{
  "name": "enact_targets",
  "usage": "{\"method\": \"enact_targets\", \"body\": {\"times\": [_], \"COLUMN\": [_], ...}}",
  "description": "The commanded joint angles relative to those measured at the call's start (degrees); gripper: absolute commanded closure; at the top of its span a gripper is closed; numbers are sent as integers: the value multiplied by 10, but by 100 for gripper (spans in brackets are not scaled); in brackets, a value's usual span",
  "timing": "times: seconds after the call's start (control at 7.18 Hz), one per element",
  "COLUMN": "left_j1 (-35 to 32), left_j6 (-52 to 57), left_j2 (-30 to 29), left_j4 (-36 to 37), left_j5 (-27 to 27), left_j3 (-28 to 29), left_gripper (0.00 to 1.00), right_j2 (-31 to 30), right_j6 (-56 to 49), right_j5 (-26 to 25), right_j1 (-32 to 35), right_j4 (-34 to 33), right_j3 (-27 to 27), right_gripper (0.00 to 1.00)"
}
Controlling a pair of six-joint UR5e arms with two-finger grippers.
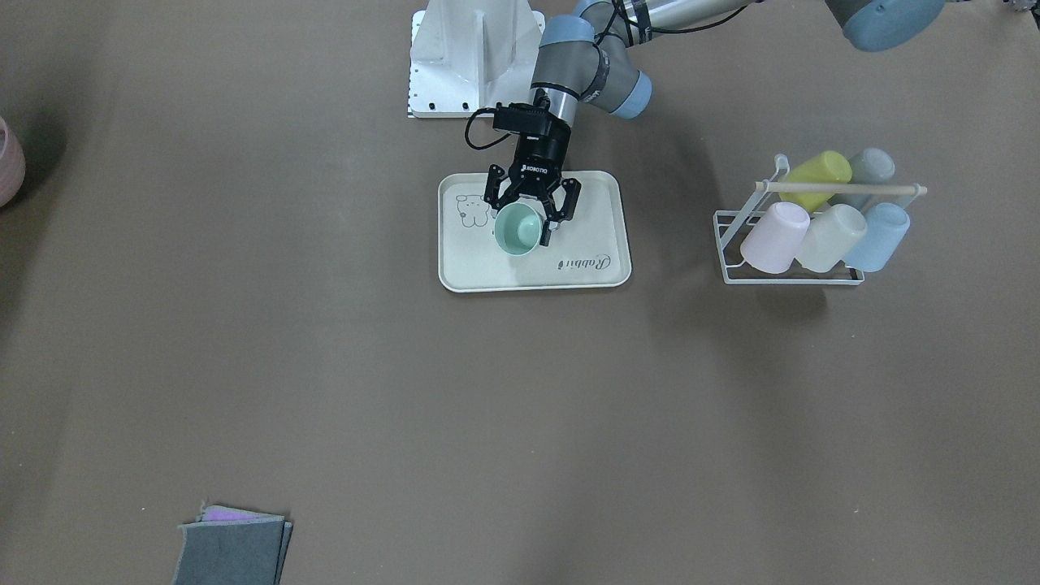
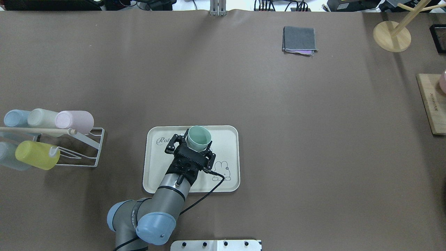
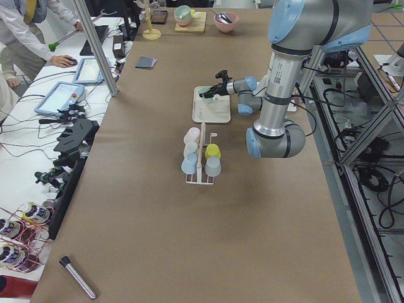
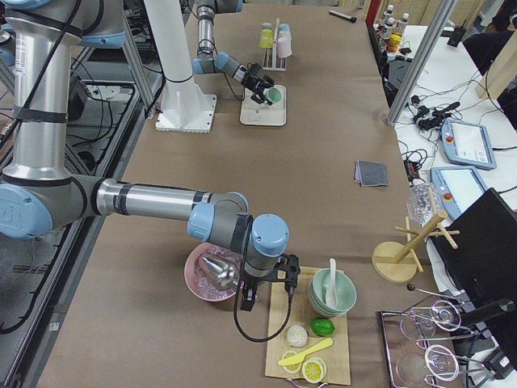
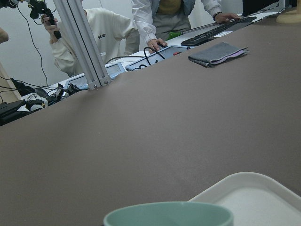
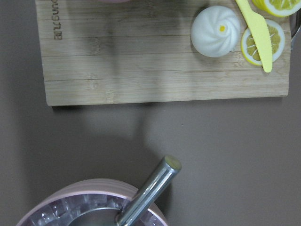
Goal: Pick up and place green cup on tray
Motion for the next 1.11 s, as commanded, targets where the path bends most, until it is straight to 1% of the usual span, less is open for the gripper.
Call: {"method": "enact_targets", "body": {"times": [0.0, 0.28, 0.84, 0.97], "left_j1": [0, 1, 4, 5], "left_j6": [0, -1, -3, -25], "left_j2": [1, 1, 9, 11], "left_j4": [-1, -3, -94, -123], "left_j5": [0, 0, 0, 0], "left_j3": [0, -2, 4, 22], "left_gripper": [17, 17, 17, 17], "right_j2": [0, 0, 0, 0], "right_j6": [0, 0, 0, 0], "right_j5": [1, 1, 2, 2], "right_j1": [2, 3, 4, 4], "right_j4": [0, 0, 0, 0], "right_j3": [0, 0, 0, -1], "right_gripper": [1, 1, 1, 1]}}
